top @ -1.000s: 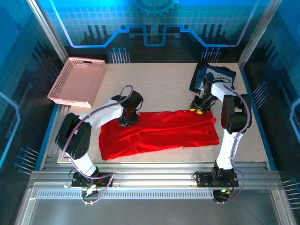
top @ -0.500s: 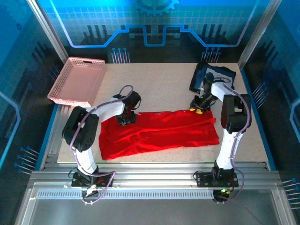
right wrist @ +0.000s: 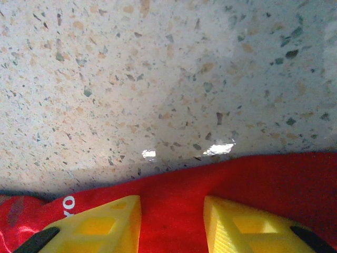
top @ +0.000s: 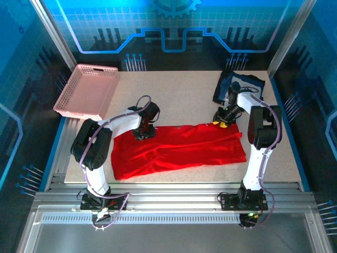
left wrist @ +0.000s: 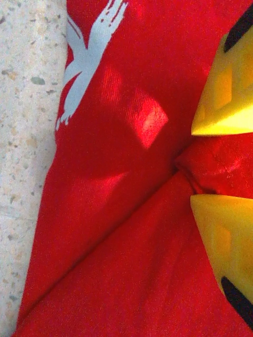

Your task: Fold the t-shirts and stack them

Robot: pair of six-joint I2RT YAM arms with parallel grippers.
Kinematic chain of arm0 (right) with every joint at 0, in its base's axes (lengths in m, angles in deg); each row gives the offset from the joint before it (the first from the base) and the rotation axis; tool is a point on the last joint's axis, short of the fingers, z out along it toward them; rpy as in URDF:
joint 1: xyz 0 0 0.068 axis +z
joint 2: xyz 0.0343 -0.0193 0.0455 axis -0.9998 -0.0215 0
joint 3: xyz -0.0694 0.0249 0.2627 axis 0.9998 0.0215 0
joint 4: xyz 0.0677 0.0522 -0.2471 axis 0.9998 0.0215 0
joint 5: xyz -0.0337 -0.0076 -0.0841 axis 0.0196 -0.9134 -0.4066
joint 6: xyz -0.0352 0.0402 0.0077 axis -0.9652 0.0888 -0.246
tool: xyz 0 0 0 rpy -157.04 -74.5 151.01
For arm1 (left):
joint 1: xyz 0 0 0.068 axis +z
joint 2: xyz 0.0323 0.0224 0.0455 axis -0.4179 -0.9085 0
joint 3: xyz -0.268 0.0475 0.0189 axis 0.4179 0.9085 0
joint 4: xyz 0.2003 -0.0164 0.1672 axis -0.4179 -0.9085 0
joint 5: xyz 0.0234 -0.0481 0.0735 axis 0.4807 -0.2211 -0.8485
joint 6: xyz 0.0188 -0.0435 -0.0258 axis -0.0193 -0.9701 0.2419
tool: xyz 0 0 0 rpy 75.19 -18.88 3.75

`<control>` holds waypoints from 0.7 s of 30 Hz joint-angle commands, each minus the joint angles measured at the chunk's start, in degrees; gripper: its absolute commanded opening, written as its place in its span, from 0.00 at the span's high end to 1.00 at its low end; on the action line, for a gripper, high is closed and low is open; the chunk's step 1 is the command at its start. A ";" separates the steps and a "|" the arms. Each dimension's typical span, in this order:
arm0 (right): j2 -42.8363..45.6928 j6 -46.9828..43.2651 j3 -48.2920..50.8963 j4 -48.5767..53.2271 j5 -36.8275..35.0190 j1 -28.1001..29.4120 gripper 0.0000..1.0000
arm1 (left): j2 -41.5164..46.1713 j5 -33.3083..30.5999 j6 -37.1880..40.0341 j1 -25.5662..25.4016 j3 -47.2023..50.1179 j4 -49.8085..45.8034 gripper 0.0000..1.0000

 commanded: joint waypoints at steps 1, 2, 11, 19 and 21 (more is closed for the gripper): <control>-2.01 -0.63 -1.42 1.22 1.23 0.13 0.62 | -0.64 1.55 0.90 -0.33 -0.62 -0.40 0.69; -2.06 -0.62 -1.49 1.21 1.23 0.13 0.62 | -0.69 1.57 0.84 -0.32 -0.71 -0.58 0.71; -2.60 -0.62 -1.90 1.22 1.14 0.18 0.63 | 1.63 2.41 0.99 -0.94 0.38 -0.43 0.95; -3.06 -0.66 -2.31 1.44 1.01 0.12 0.63 | 6.54 2.10 -1.17 -2.62 2.56 -0.95 1.00; -3.24 -0.64 -2.45 1.55 1.05 0.14 0.63 | 7.88 1.65 -1.75 -3.24 3.51 -1.19 1.00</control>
